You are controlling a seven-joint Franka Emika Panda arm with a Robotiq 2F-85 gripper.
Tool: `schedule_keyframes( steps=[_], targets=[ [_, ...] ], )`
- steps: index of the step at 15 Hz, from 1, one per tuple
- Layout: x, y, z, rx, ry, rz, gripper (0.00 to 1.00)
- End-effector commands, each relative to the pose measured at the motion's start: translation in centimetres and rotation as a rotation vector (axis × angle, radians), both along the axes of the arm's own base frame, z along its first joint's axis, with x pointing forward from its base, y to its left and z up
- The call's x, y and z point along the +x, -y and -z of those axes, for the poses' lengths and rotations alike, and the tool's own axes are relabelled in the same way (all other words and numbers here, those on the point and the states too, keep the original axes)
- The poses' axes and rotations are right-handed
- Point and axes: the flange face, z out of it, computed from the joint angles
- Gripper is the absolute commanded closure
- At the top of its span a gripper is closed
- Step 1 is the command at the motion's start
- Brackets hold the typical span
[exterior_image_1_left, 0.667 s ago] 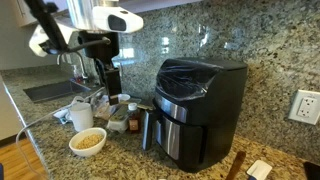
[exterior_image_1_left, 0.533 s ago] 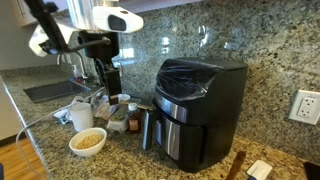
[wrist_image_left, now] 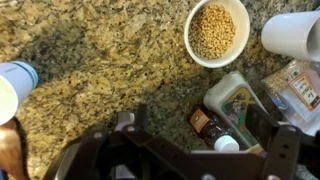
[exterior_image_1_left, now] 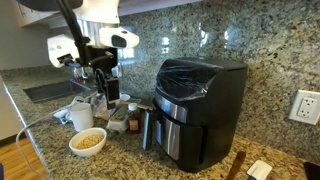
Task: Use the wooden spoon to mix the contents in the bowl
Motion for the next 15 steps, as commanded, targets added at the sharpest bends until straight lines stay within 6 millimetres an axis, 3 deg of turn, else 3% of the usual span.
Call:
schedule_keyframes(
  steps=[1, 10, 14, 15],
  targets=[
    [2.0, -3.1, 2.2, 0.004, -0.025, -0.008, 0.0],
    [7.4, -12.3, 7.9, 0.088, -0.041, 0.053, 0.0],
    [10.0, -14.4, 8.7, 0.096, -0.032, 0.107, 0.0],
    [8.6, -14.1, 9.1, 0.066, -0.026, 0.094, 0.0]
  ],
)
